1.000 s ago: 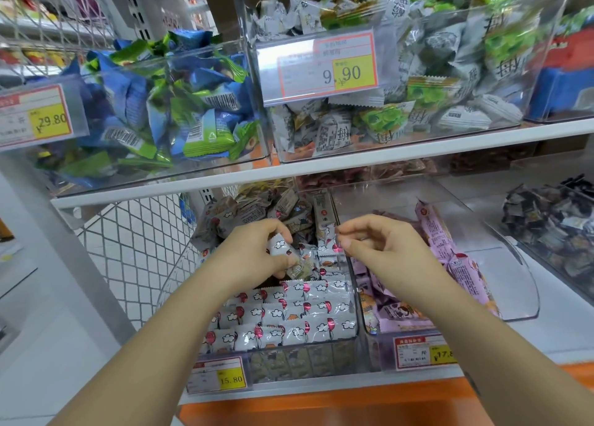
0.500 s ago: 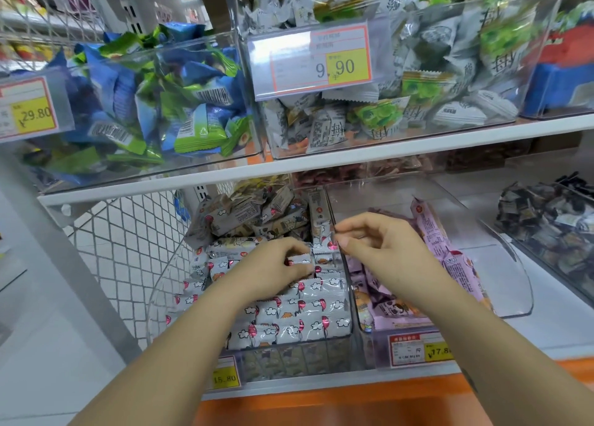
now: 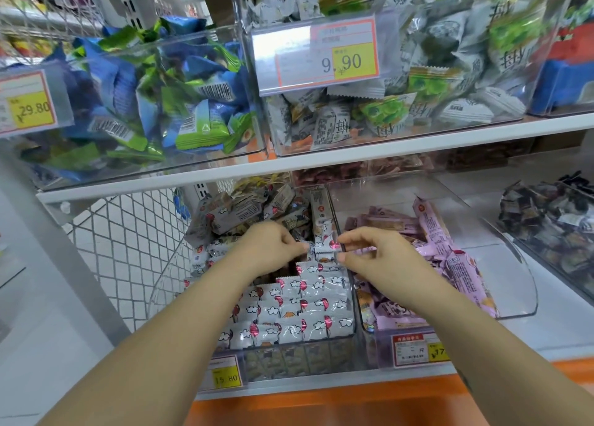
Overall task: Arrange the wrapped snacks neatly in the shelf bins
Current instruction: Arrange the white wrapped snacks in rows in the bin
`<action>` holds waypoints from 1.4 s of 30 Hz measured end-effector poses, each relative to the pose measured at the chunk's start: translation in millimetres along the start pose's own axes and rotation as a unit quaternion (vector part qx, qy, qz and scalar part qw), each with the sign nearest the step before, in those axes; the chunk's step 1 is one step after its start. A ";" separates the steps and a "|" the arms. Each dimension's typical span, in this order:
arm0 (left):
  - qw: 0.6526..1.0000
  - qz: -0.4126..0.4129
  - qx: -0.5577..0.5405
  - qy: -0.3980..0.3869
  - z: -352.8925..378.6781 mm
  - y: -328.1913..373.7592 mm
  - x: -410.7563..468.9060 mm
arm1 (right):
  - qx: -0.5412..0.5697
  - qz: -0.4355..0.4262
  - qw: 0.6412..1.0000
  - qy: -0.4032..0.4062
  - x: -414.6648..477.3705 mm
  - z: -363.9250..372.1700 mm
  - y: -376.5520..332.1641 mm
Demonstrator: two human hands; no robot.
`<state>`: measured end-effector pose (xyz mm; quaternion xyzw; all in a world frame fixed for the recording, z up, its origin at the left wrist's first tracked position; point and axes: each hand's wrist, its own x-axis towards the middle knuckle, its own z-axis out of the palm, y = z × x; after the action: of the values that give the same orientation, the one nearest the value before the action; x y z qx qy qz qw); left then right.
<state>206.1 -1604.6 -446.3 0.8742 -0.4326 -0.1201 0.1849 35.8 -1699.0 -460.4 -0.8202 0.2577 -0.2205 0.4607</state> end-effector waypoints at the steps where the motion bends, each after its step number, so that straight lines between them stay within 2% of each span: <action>1: 0.999 -0.001 0.041 0.006 4.1 4.2 3.4 | 0.001 0.000 1.000 -0.001 0.3 0.4 -0.2; 6: 0.993 -0.003 0.118 0.000 18.7 15.0 18.1 | -0.010 -0.010 1.000 -0.012 -2.5 -3.0 -0.4; 11: 0.990 0.036 0.112 0.080 -5.6 10.4 2.1 | -0.007 -0.008 1.000 -0.029 -4.0 -5.3 -0.7; 16: 0.987 0.064 -0.006 0.146 -21.9 -9.7 -19.0 | -0.014 -0.008 1.000 -0.026 -6.0 -5.6 -0.5; 20: 0.959 0.072 -0.153 0.227 -30.3 -22.8 -31.0 | -0.011 -0.003 1.000 -0.028 -6.7 -5.2 -2.2; 23: 0.958 0.094 -0.096 0.254 -37.4 -33.3 -36.5 | -0.020 -0.006 0.999 -0.025 -6.2 -4.8 -2.2; 29: 0.975 0.137 0.050 0.169 -21.9 -28.1 -33.8 | -0.011 -0.005 1.000 -0.026 -5.3 -3.5 -2.0; 33: 0.986 0.140 0.043 0.084 6.7 -22.9 -24.7 | -0.017 -0.014 0.999 -0.024 -4.3 -3.6 -1.0; 37: 0.996 0.087 0.004 -0.002 19.1 -27.3 -17.4 | -0.009 -0.011 0.999 -0.030 -4.9 -4.6 -1.0; 42: 0.996 0.067 0.005 -0.053 -0.7 -25.1 -14.1 | -0.015 -0.014 0.999 -0.029 -3.5 -3.6 -0.2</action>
<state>215.8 -1579.2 -455.7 0.8366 -0.4998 -0.1520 0.1650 30.9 -1699.1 -458.9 -0.8365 0.2361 -0.1992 0.4526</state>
